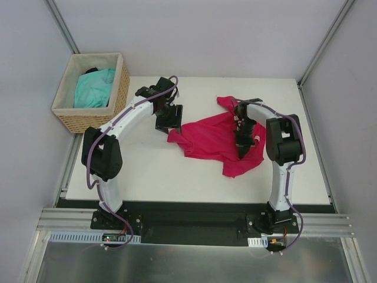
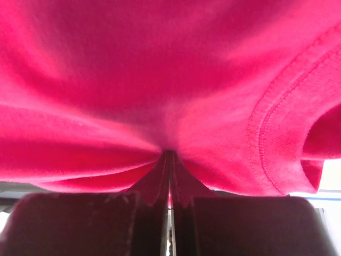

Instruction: Fold and stack the t-shirts

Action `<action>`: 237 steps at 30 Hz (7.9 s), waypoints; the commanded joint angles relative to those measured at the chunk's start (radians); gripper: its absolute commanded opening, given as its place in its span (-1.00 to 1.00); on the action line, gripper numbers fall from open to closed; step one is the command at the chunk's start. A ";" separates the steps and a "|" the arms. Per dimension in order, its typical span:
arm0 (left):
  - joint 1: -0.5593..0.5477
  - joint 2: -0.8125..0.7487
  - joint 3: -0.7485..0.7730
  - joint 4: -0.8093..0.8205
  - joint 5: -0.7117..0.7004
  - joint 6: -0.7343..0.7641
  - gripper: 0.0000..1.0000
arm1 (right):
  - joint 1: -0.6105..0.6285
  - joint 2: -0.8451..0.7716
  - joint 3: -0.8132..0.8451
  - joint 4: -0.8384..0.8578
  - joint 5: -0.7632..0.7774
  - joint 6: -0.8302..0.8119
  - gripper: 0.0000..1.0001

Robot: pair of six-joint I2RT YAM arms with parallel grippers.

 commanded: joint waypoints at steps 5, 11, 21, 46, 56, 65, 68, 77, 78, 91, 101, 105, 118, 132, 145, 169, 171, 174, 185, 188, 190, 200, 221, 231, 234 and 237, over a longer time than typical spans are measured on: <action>-0.003 0.035 0.002 -0.002 -0.099 -0.007 0.13 | 0.021 0.044 0.078 -0.046 0.066 0.003 -0.99; -0.004 0.138 -0.014 0.049 -0.128 0.009 0.11 | 0.021 0.078 0.195 -0.098 0.061 0.002 -0.99; -0.004 0.191 -0.075 0.181 -0.137 -0.028 0.05 | 0.022 0.077 0.275 -0.129 0.054 0.003 -0.99; 0.007 0.237 0.017 0.070 -0.296 -0.016 -1.00 | 0.021 0.057 0.278 -0.160 0.034 -0.015 -0.99; 0.117 0.069 0.045 -0.277 -0.522 -0.083 -1.00 | 0.021 0.093 0.356 -0.203 0.038 -0.026 -0.99; 0.151 0.075 0.078 -0.437 -0.588 -0.043 -1.00 | 0.021 0.107 0.392 -0.224 0.043 -0.031 -0.99; 0.151 0.096 0.112 -0.463 -0.553 -0.040 -0.97 | 0.019 0.103 0.387 -0.224 0.044 -0.032 -0.99; 0.149 0.148 0.349 -0.590 -0.596 -0.085 -0.05 | 0.019 0.061 0.375 -0.232 0.089 -0.028 -0.98; 0.149 0.148 0.376 -0.592 -0.593 -0.092 -0.07 | 0.019 0.051 0.370 -0.226 0.101 -0.020 -0.99; 0.149 -0.350 -0.029 0.356 -0.005 -0.024 0.16 | 0.067 -0.457 -0.247 0.042 -0.112 -0.035 -0.53; 0.145 -0.264 -0.093 0.417 0.104 0.010 0.19 | 0.148 -0.560 -0.555 0.450 -0.110 0.008 0.00; 0.143 -0.281 -0.098 0.420 0.105 0.032 0.19 | 0.180 -0.517 -0.564 0.509 -0.106 0.000 -0.04; 0.145 -0.315 -0.107 0.420 0.098 0.073 0.19 | 0.229 -0.400 -0.489 0.507 -0.097 0.014 -0.20; 0.145 -0.293 -0.118 0.420 0.102 0.056 0.18 | 0.240 -0.479 -0.147 0.049 0.313 0.043 -0.99; 0.145 -0.194 0.015 0.284 0.137 0.073 0.19 | 0.234 -0.310 -0.066 -0.197 0.460 0.008 -0.99; 0.143 -0.128 0.094 0.117 0.068 0.075 0.15 | 0.168 -0.414 -0.026 -0.393 -0.138 0.026 -0.99; 0.143 -0.123 0.092 0.117 0.070 0.076 0.14 | 0.171 -0.430 -0.072 -0.369 -0.118 0.026 -0.99; 0.143 -0.117 0.094 0.115 0.084 0.070 0.14 | 0.163 -0.358 0.014 -0.373 -0.060 -0.017 -0.99; 0.143 -0.178 0.089 0.107 0.021 0.072 0.13 | 0.091 0.022 0.286 -0.333 -0.011 -0.074 -0.99; 0.143 -0.189 0.091 0.098 0.002 0.079 0.13 | 0.091 -0.028 0.186 -0.301 -0.005 -0.077 -0.99; 0.143 -0.186 0.095 0.094 0.007 0.082 0.13 | 0.091 -0.060 0.124 -0.297 0.003 -0.080 -0.99; 0.143 -0.169 0.144 0.092 0.033 0.082 0.12 | 0.116 -0.303 -0.171 -0.309 0.018 -0.057 -0.99; 0.143 -0.168 0.186 0.090 0.061 0.084 0.15 | 0.140 -0.281 -0.122 -0.326 0.137 -0.014 -0.28; 0.140 -0.259 0.187 0.110 0.122 0.137 0.15 | 0.133 -0.158 -0.050 -0.238 0.239 0.015 -0.15; 0.140 -0.281 0.186 0.127 0.122 0.156 0.17 | 0.130 -0.181 -0.053 -0.197 0.276 0.026 -0.06; 0.140 -0.278 0.198 0.147 0.140 0.162 0.18 | 0.101 -0.213 -0.101 -0.108 0.298 0.028 0.01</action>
